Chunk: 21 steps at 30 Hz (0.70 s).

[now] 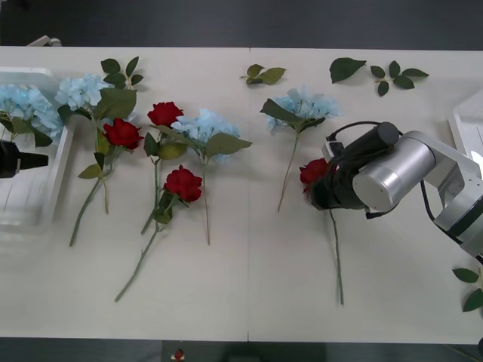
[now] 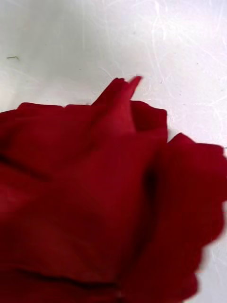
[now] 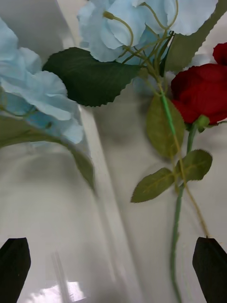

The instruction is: Put the red flowers into the right box and the blue flowers into the left box

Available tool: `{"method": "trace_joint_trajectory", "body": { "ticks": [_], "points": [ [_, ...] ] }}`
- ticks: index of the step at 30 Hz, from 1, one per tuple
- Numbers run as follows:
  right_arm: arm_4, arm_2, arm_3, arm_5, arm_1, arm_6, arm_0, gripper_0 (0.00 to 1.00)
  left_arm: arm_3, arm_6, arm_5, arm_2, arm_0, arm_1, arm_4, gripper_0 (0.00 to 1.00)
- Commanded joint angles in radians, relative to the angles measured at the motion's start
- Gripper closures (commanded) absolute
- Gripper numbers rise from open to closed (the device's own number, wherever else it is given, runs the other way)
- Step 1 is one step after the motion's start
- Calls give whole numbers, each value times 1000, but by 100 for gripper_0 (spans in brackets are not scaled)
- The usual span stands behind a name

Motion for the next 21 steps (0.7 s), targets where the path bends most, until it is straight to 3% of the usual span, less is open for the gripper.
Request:
{"method": "trace_joint_trajectory", "body": {
  "ticks": [1,9,16,21],
  "points": [
    [-10,2,-15,-11,1,-18,-20,100,-51,161,2,-94,-116,2,-85,0],
    [-18,2,-38,-12,-19,-7,-20,100,-72,437,21,-180,-239,-85,-239,0],
    [-31,-1,-130,29,-117,16,-31,100,-66,564,28,-178,-279,-147,-446,0],
    [-114,-75,-164,62,-204,94,-31,100,-64,643,3,-180,-285,-167,-591,0]
  ]
}}
